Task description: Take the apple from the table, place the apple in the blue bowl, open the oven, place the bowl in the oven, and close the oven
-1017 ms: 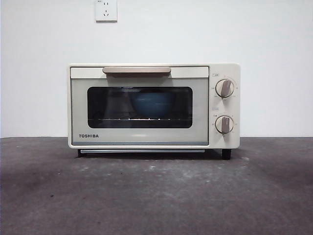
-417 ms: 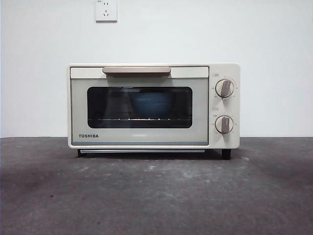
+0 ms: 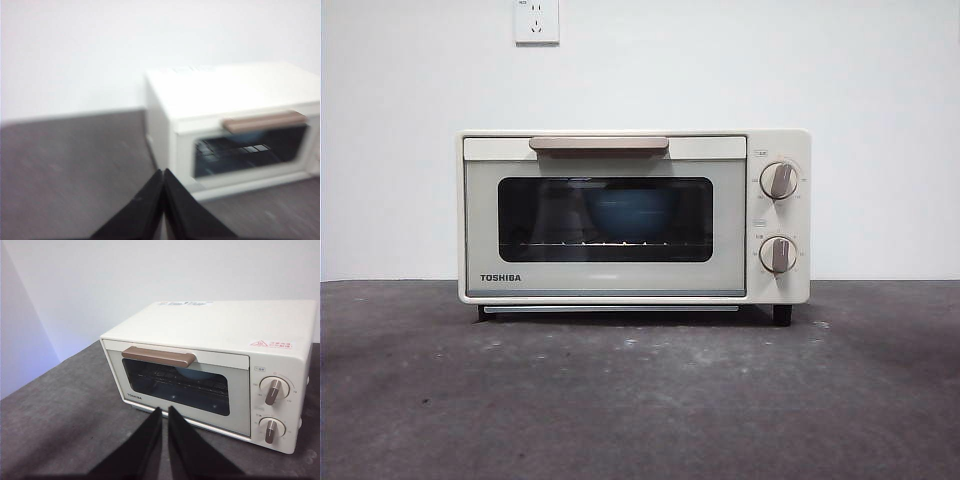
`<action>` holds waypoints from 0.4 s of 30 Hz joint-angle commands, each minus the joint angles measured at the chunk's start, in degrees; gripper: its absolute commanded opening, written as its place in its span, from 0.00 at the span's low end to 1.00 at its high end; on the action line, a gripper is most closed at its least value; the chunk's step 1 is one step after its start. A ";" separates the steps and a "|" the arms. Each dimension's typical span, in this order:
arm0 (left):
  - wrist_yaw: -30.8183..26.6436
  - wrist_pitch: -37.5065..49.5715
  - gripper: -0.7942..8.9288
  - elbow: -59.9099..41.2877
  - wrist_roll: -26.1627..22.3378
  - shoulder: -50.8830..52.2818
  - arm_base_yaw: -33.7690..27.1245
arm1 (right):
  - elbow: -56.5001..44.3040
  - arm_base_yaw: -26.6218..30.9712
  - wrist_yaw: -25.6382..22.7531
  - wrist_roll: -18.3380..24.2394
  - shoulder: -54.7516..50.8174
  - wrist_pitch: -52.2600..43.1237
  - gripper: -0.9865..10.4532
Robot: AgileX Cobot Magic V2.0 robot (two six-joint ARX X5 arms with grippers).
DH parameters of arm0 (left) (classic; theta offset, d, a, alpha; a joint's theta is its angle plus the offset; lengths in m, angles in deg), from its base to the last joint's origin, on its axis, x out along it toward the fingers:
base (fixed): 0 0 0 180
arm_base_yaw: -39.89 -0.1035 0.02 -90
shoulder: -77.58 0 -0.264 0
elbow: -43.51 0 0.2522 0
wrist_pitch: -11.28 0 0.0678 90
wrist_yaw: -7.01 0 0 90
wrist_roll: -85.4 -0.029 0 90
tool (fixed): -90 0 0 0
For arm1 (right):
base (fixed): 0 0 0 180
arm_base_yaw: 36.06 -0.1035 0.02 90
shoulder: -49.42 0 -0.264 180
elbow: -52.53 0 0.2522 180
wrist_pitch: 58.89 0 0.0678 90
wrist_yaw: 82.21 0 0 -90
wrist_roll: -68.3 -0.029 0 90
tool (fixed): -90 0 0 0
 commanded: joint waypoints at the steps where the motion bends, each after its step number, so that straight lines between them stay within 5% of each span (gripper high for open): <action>1: -0.35 5.95 0.09 -4.96 -3.06 3.41 -2.36 | 0.42 -0.61 -0.28 0.50 0.26 -0.59 0.09; 6: -0.46 14.82 0.09 -15.74 -3.08 9.31 -4.83 | 0.42 -0.61 -0.28 0.50 0.26 -0.57 0.09; 12: -0.46 14.97 0.09 -25.33 -2.91 14.01 -6.01 | 0.42 -0.61 -0.28 0.50 0.26 -0.59 0.09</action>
